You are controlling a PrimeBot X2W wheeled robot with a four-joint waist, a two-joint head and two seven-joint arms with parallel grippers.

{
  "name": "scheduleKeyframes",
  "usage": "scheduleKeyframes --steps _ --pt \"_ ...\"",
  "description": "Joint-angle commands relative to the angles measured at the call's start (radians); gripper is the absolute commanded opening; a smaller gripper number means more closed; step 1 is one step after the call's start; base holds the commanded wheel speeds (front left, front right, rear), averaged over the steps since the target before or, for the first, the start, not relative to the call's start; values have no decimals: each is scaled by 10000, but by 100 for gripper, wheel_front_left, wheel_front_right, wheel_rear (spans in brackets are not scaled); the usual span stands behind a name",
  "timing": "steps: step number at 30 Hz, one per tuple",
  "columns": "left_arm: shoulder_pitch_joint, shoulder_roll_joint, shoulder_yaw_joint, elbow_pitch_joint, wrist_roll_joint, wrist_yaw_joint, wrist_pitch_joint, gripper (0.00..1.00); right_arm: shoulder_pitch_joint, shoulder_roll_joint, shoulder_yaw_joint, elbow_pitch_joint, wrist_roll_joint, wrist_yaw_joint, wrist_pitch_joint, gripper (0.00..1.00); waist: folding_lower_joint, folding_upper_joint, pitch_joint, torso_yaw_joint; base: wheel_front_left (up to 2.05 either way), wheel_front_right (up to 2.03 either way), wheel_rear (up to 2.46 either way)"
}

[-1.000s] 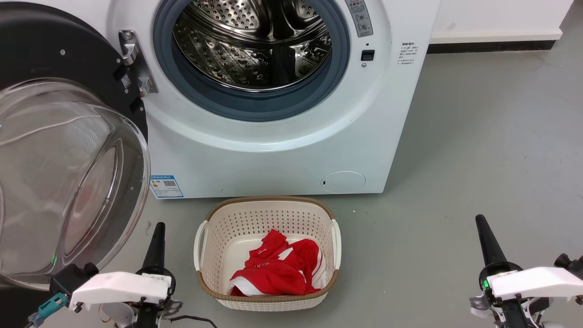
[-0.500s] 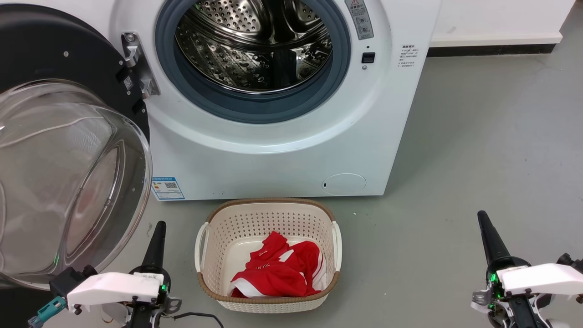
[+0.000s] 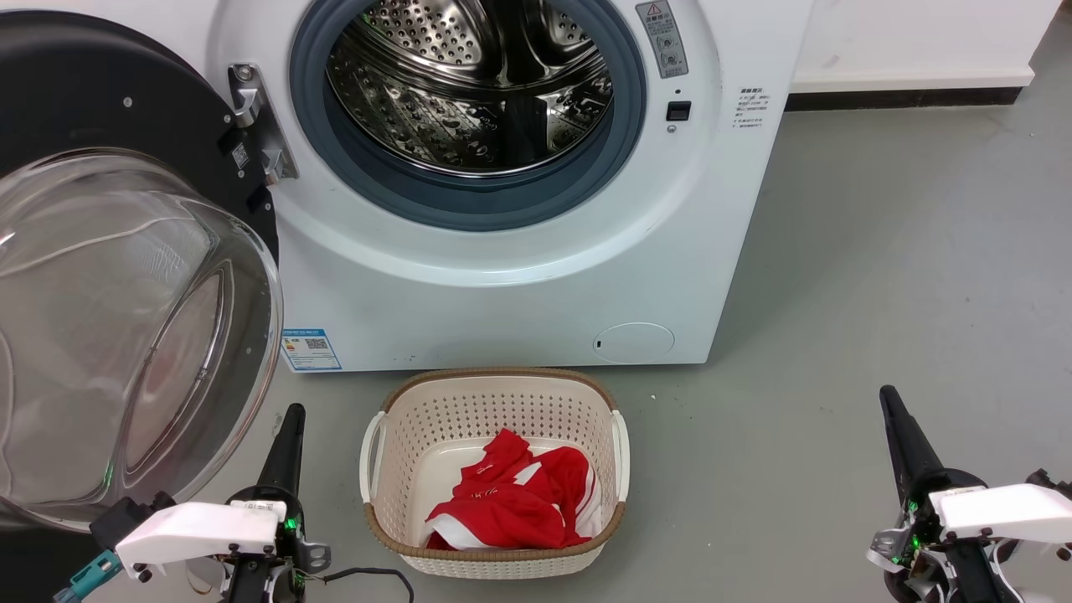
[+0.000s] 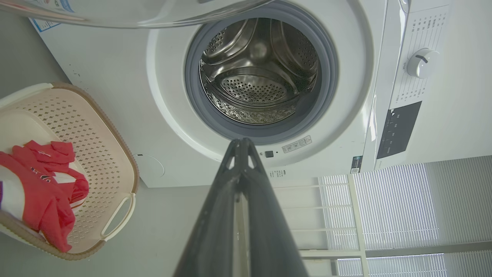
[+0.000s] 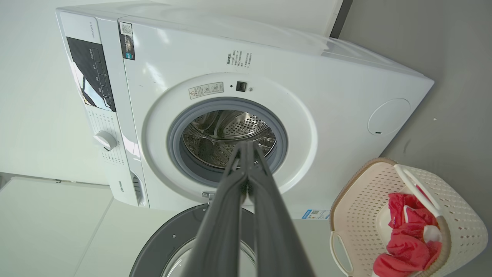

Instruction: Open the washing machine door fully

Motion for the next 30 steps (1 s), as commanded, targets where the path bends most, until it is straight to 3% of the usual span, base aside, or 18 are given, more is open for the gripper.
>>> scheduleKeyframes --steps 1,30 --pt "-184 -2 22 1 -164 -43 35 0 -197 -19 -46 4 188 0 39 0 0 0 -5 2 0 0 0" --pt "-206 -64 204 97 -2001 -226 510 0 -271 50 -278 100 1952 0 573 0 0 0 -151 49 0 0 0"
